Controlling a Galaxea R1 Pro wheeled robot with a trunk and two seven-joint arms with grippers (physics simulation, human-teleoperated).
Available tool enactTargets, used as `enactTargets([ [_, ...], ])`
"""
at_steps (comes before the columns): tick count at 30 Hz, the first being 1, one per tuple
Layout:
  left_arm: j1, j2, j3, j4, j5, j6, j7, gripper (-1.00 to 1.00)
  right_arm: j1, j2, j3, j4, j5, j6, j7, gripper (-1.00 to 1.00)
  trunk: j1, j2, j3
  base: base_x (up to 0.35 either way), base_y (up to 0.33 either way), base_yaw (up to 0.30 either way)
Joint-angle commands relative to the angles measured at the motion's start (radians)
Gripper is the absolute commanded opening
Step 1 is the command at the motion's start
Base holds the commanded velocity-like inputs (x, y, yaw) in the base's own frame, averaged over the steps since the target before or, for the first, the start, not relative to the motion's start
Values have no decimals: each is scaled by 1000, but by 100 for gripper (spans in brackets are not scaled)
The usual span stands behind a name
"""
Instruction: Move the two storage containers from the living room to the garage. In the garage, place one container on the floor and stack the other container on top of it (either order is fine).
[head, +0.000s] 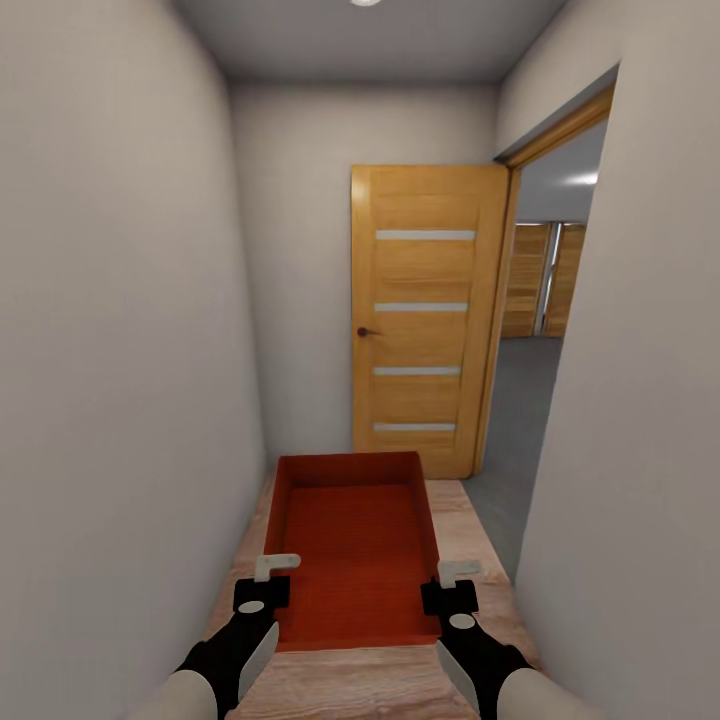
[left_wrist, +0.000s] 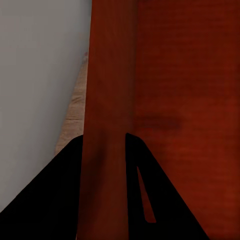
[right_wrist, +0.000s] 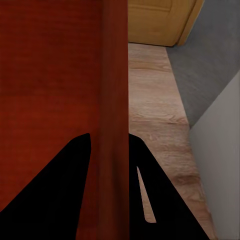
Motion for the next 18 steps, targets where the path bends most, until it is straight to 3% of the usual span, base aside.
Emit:
enactTargets([
  [1, -1, 16, 1, -4, -10, -47, 9, -100, -1, 0, -11, 2, -18, -1, 8, -100, 1, -1, -1, 323, 0, 0],
  [18, -1, 16, 1, -7, -10, -47, 9, -100, -1, 0, -11, 2, -18, -1, 8, -100, 1, -1, -1, 323, 0, 0],
])
